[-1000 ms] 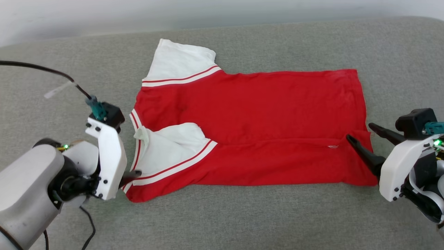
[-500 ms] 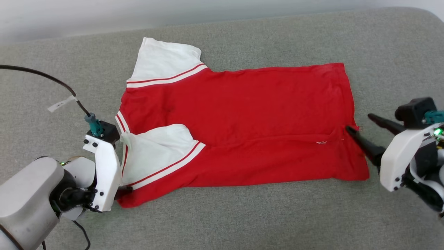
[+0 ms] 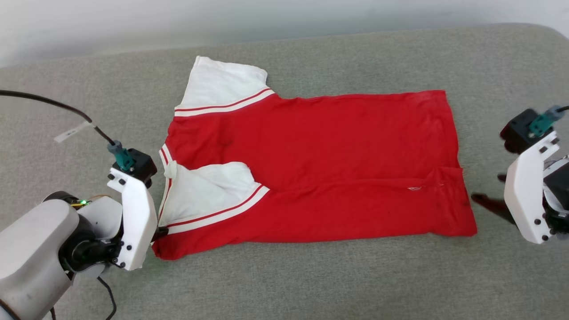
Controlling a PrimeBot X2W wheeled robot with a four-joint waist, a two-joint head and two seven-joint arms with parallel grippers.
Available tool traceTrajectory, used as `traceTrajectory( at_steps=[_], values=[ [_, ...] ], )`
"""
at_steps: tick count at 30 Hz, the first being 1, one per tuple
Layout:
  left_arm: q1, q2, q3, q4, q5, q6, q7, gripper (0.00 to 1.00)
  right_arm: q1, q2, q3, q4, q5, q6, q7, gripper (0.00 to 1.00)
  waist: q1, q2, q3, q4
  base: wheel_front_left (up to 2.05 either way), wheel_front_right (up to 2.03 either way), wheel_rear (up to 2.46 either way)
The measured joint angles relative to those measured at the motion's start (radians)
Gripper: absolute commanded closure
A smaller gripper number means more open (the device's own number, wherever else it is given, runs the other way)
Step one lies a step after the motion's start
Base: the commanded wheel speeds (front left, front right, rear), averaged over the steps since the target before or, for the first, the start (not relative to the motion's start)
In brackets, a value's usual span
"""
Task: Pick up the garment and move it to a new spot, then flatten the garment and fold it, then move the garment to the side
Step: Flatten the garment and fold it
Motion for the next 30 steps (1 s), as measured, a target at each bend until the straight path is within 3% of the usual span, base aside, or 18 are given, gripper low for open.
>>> traceTrajectory(
  at_steps=[3, 7, 12, 18, 19, 20, 30],
  values=[
    [-0.001, -0.001, -0.001, -0.018, 0.012, 0.001, -0.004, 1.0, -0.023, -0.003, 0.032, 0.023, 0.036, 0.0, 0.09, 0.0, 0.0, 0.0, 0.011, 0.01, 0.0, 0.0, 0.0],
    [-0.013, -0.008, -0.002, -0.037, 0.026, 0.005, -0.009, 1.0, -0.033, 0.041, 0.042, 0.107, 0.054, 0.0, 0.117, 0.0, 0.0, 0.0, 0.035, 0.022, 0.0, 0.0, 0.0],
    [-0.03, -0.02, -0.002, -0.051, 0.035, 0.005, -0.015, 1.0, -0.023, 0.131, 0.052, 0.235, 0.049, 0.0, 0.067, 0.0, 0.0, 0.0, 0.065, 0.039, 0.0, 0.0, 0.0],
    [-0.028, -0.021, -0.013, -0.053, 0.046, 0.005, -0.019, 1.0, -0.018, 0.142, 0.099, 0.276, 0.066, -0.002, 0.016, 0.0, 0.0, 0.0, 0.08, 0.053, 0.0, 0.0, 0.0],
    [-0.027, -0.021, -0.013, -0.052, 0.046, 0.004, -0.023, 1.0, -0.018, 0.138, 0.107, 0.275, 0.069, -0.002, 0.0, 0.39, 0.0, 0.0, 0.078, 0.052, 0.0, 0.0, 0.0],
    [-0.023, -0.019, -0.013, -0.051, 0.046, 0.004, -0.025, 1.0, -0.018, 0.134, 0.119, 0.272, 0.068, -0.002, -0.021, 1.0, 0.0, 0.0, 0.074, 0.051, 0.0, 0.0, 0.0],
    [0.026, 0.045, 0.001, -0.09, 0.014, 0.005, -0.043, 1.0, -0.024, 0.062, 0.203, 0.166, 0.12, 0.0, -0.137, 1.0, 0.0, 0.0, -0.008, 0.029, 0.0, 0.0, 0.0]
  ],
)
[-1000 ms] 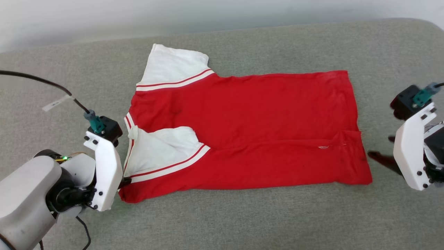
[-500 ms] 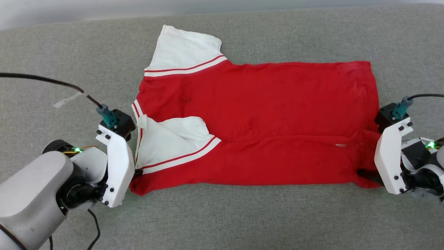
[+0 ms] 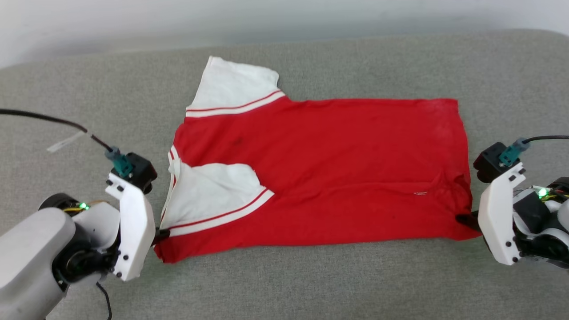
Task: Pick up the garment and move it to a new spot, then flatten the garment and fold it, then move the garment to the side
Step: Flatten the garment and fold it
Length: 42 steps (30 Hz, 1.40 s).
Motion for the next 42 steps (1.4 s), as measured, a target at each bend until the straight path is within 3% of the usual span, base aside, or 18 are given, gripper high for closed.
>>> traceTrajectory(
  at_steps=[10, 19, 20, 21, 22, 28, 32, 37, 42],
  values=[
    [0.152, 0.065, -0.022, -0.132, -0.044, 0.045, -0.034, 1.0, 0.088, -0.133, 0.014, -0.101, 0.074, 0.0, -0.037, 1.0, -0.0001, 0.0, -0.066, -0.012, 0.0, 0.0, 0.0],
    [0.208, 0.044, -0.065, -0.108, -0.023, 0.063, -0.047, 1.0, 0.164, -0.097, 0.039, -0.035, 0.055, 0.0, -0.05, 1.0, 0.0, 0.0, -0.038, -0.014, 0.0, 0.0, 0.0],
    [0.207, 0.042, -0.065, -0.101, -0.016, 0.063, -0.05, 1.0, 0.168, -0.09, 0.036, -0.026, 0.052, 0.0, -0.059, 0.49, 0.0, 0.0, -0.037, -0.013, 0.0, 0.0, 0.0],
    [0.204, 0.042, -0.066, -0.1, -0.005, 0.061, -0.054, 0.62, 0.17, -0.083, 0.029, -0.017, 0.052, 0.0, -0.072, 0.0, 0.0, 0.0, -0.037, -0.012, 0.0, 0.0, 0.0],
    [0.199, 0.041, -0.064, -0.098, 0.001, 0.061, -0.056, 0.0, 0.17, -0.077, 0.018, -0.011, 0.053, 0.0, -0.089, 0.0, 0.0, 0.0, -0.039, -0.012, 0.0, 0.0, 0.0],
    [0.143, 0.066, -0.007, -0.108, 0.002, 0.063, -0.095, 0.0, 0.161, -0.08, -0.038, -0.041, -0.023, 0.0, -0.226, 0.0, -0.0001, 0.0, -0.059, -0.012, 0.0, 0.0, 0.0],
    [0.08, 0.083, 0.043, -0.109, 0.035, 0.081, -0.142, 0.0, 0.141, -0.063, -0.127, -0.071, -0.094, 0.0, -0.357, 0.0, -0.0001, 0.0, -0.061, -0.025, 0.0, 0.0, 0.0],
    [-0.021, 0.08, 0.08, -0.085, 0.084, 0.082, -0.157, 0.0, 0.139, 0.013, -0.281, -0.078, -0.225, 0.0, -0.521, 0.0, 0.0, 0.0, -0.03, -0.043, 0.0, 0.0, 0.0],
    [-0.163, 0.064, 0.123, -0.036, 0.115, 0.069, -0.141, 0.0, 0.171, 0.099, -0.432, -0.135, -0.357, 0.0, -0.598, 0.0, 0.0, 0.0, 0.026, -0.063, 0.0, 0.0, 0.0]
  ],
)
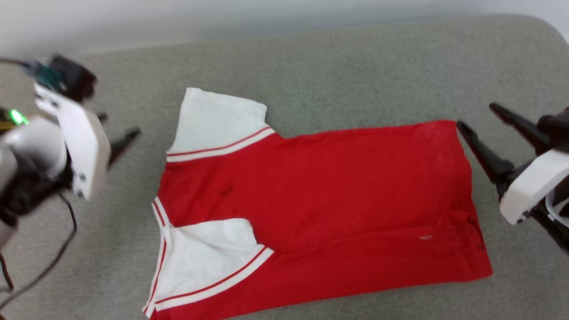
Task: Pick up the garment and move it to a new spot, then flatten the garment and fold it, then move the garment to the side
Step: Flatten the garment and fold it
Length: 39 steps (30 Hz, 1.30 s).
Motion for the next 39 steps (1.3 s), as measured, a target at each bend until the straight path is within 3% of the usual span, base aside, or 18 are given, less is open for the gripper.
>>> traceTrajectory(
  at_steps=[5, 6, 12, 20, 23, 30, 31, 32, 39],
  values=[
    [-0.125, -0.015, 0.029, 0.039, 0.016, -0.01, 0.041, 0.0, 0.052, 0.078, -0.141, -0.099, -0.099, 0.0, -0.034, 0.0, 0.0001, 0.0, 0.062, -0.02, 0.0, 0.0, 0.0],
    [-0.18, -0.024, 0.031, 0.058, 0.021, -0.016, 0.079, 0.0, 0.09, 0.126, -0.202, -0.17, -0.136, 0.0, -0.038, 0.0, 0.0001, 0.0, 0.096, -0.03, 0.0, 0.0, 0.0],
    [-0.294, -0.06, 0.038, 0.118, -0.002, -0.025, 0.19, 0.0, 0.183, 0.232, -0.31, -0.338, -0.23, 0.0, -0.011, 0.0, 0.0002, 0.0, 0.183, -0.06, 0.0, 0.0, 0.0],
    [-0.442, -0.102, 0.011, 0.197, -0.022, -0.015, 0.4, 0.0, 0.238, 0.315, -0.336, -0.484, -0.299, 0.0, 0.042, 0.0, 0.0002, 0.0, 0.309, -0.115, 0.0, 0.0, 0.0],
    [-0.476, -0.121, -0.009, 0.224, -0.012, -0.007, 0.449, 0.0, 0.237, 0.323, -0.332, -0.494, -0.309, 0.0, 0.051, 0.0, 0.0002, 0.0, 0.349, -0.133, 0.0, 0.0, 0.0],
    [-0.499, -0.128, -0.077, 0.258, 0.039, -0.041, 0.517, 0.0, 0.218, 0.326, -0.316, -0.476, -0.314, 0.0, 0.054, 0.0, 0.0, 0.0, 0.402, -0.156, 0.0, 0.0, 0.0],
    [-0.502, -0.126, -0.082, 0.258, 0.041, -0.044, 0.521, 0.22, 0.213, 0.326, -0.317, -0.473, -0.314, 0.0, 0.054, 0.0, 0.0, -0.0001, 0.403, -0.157, 0.0, 0.0, 0.0],
    [-0.502, -0.127, -0.082, 0.259, 0.037, -0.049, 0.521, 1.0, 0.208, 0.325, -0.318, -0.472, -0.314, 0.0, 0.054, 0.0, 0.0, 0.0, 0.402, -0.157, 0.0, 0.0, 0.0],
    [-0.478, -0.141, -0.094, 0.261, 0.03, -0.069, 0.475, 1.0, 0.138, 0.263, -0.36, -0.468, -0.315, 0.0, 0.088, 0.0, 0.0001, 0.0, 0.365, -0.14, 0.0, 0.0, 0.0]
  ],
)
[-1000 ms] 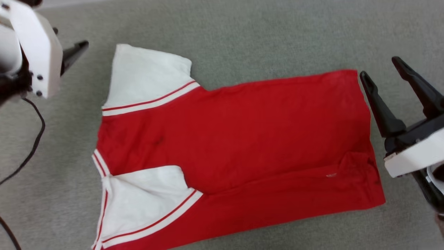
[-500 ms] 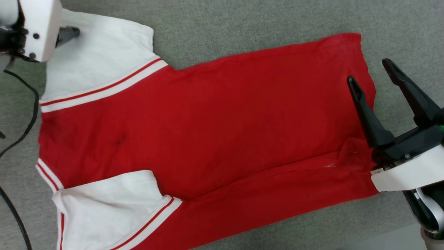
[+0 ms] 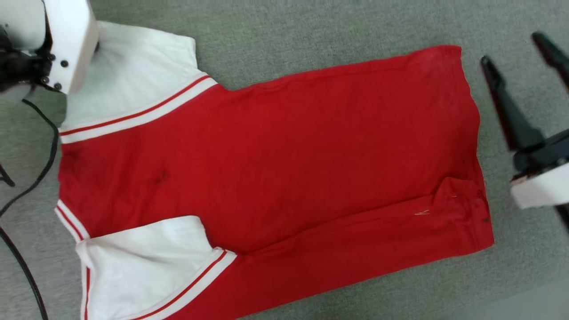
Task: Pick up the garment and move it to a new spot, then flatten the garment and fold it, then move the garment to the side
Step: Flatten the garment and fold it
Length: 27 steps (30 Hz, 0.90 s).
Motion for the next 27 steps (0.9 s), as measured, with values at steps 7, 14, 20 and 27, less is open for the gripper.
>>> traceTrajectory(
  at_steps=[7, 14, 20, 27],
  values=[
    [0.022, -0.017, -0.015, -0.05, -0.008, -0.018, -0.049, 1.0, -0.153, -0.174, 0.051, 0.07, 0.13, 0.0, 0.271, 0.0, -0.0001, 0.0, -0.064, 0.04, 0.0, 0.0, 0.0],
    [0.022, -0.033, -0.028, -0.105, -0.012, -0.024, -0.074, 1.0, -0.35, -0.358, 0.233, 0.212, 0.377, 0.0, 0.704, 0.0, -0.0001, 0.0, -0.094, 0.095, 0.0, 0.0, 0.0],
    [0.013, -0.053, -0.03, -0.134, -0.016, -0.026, -0.093, 1.0, -0.495, -0.368, 0.302, 0.373, 0.499, 0.0, 0.957, 0.0, -0.0001, 0.0, -0.076, 0.135, 0.0, 0.0, 0.0],
    [-0.012, -0.065, -0.032, -0.156, -0.014, -0.028, -0.111, 1.0, -0.574, -0.242, 0.348, 0.57, 0.457, 0.0, 0.985, 0.0, 0.0, 0.0, -0.019, 0.182, 0.0, 0.0, 0.0]
  ],
)
